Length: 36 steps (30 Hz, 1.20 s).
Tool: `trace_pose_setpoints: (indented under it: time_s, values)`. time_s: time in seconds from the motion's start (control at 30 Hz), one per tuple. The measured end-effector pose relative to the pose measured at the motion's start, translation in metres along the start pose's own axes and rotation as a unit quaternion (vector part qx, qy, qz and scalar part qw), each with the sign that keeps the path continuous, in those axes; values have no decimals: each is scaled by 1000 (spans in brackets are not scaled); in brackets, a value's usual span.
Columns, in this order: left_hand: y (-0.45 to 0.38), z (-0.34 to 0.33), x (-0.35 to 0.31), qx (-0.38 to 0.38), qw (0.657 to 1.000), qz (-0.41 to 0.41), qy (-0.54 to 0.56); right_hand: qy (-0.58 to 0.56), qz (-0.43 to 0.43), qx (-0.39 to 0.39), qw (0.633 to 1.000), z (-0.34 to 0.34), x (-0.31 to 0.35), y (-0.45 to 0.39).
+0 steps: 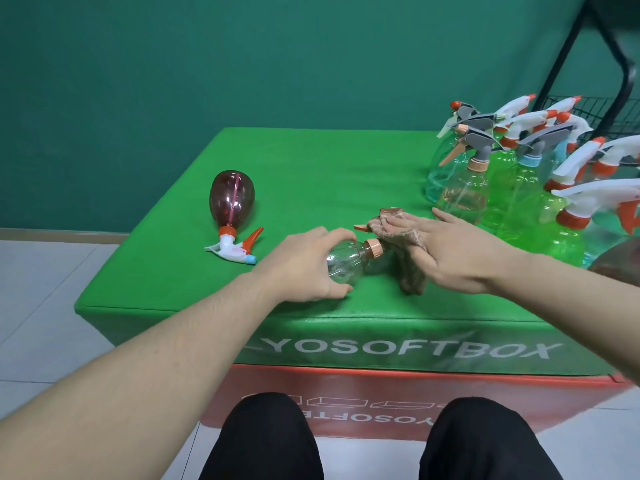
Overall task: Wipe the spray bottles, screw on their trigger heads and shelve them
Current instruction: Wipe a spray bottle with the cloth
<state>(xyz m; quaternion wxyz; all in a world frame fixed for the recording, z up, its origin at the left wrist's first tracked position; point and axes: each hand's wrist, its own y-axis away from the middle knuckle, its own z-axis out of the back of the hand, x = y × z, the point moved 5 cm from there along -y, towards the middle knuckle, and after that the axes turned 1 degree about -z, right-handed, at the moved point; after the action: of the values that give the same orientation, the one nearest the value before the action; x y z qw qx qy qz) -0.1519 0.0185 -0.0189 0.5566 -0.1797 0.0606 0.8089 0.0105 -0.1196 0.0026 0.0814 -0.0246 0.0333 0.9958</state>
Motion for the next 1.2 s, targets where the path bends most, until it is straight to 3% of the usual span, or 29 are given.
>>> trace_pose_setpoints:
  time_s: [0.27, 1.2]
  values:
    - [-2, -1, 0, -2, 1000, -2, -3, -10, 5, 85, 996, 2, 2, -39]
    - [8, -12, -4, -40, 996, -34, -66, 26, -34, 165, 985, 19, 26, -44]
